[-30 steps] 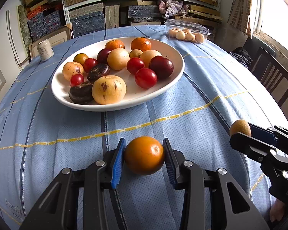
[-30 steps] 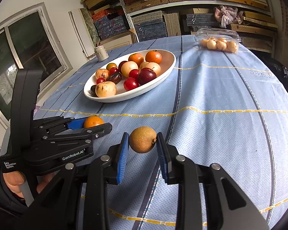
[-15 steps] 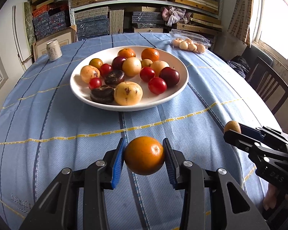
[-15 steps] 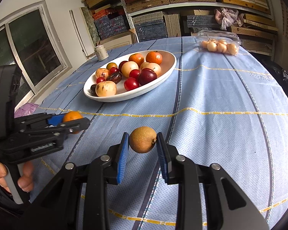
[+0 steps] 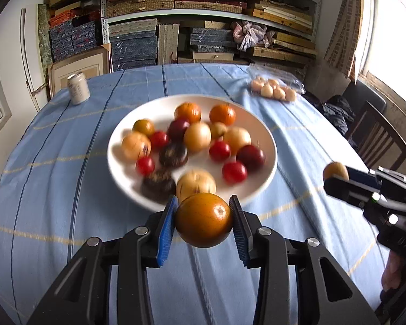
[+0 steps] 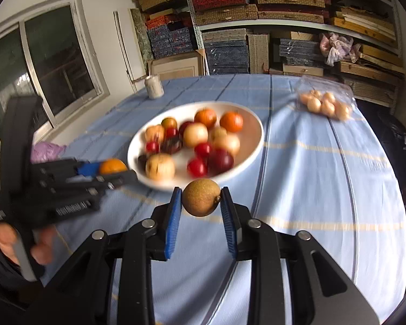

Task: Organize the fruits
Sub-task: 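Carry the orange and brown fruit onto the white plate and open both tools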

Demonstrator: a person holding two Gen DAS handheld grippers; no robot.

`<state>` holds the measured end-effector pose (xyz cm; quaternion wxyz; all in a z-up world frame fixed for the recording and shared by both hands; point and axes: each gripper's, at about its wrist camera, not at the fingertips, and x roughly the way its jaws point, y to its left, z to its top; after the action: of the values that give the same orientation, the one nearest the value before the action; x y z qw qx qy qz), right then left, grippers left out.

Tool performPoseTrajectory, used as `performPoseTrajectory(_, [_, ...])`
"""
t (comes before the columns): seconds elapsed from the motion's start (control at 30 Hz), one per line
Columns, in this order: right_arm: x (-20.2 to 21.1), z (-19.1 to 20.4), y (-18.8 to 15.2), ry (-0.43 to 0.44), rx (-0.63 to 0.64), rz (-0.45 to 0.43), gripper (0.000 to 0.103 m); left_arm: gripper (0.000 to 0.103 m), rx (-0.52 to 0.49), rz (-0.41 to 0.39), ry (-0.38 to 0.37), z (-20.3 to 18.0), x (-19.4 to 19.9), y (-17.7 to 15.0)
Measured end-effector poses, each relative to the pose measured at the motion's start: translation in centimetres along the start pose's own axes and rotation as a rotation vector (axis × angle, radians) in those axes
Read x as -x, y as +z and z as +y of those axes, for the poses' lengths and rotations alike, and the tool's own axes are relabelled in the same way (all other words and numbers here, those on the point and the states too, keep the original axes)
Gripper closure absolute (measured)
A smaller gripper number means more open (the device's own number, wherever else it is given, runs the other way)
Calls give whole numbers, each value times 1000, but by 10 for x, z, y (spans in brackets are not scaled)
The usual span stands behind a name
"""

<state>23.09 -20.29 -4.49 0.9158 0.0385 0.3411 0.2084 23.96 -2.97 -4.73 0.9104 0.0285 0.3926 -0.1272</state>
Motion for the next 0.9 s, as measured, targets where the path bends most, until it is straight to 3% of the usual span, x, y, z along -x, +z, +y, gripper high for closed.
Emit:
performPoseTrajectory(0.27, [-58, -30, 67, 19, -48, 69, 75, 64, 11, 20, 15, -3, -48, 41])
performPoseTrajectory(0.57, [-134, -51, 84, -43, -74, 148, 71, 63, -6, 62, 23, -3, -85, 50])
performPoseTrajectory(0.63, [-135, -54, 85, -69, -77, 135, 57, 55, -8, 50, 35, -3, -84, 50])
performPoseTrajectory(0.7, [-131, -54, 86, -65, -87, 119, 55, 30, 2, 34, 38, 0, -79, 50])
performPoseTrajectory(0.83, [-109, -49, 78, -42, -101, 93, 53, 18, 23, -2, 47, 7, -60, 47])
performPoseTrajectory(0.9, [-94, -42, 73, -41, -97, 74, 34, 15, 27, -15, 50, 9, -46, 41])
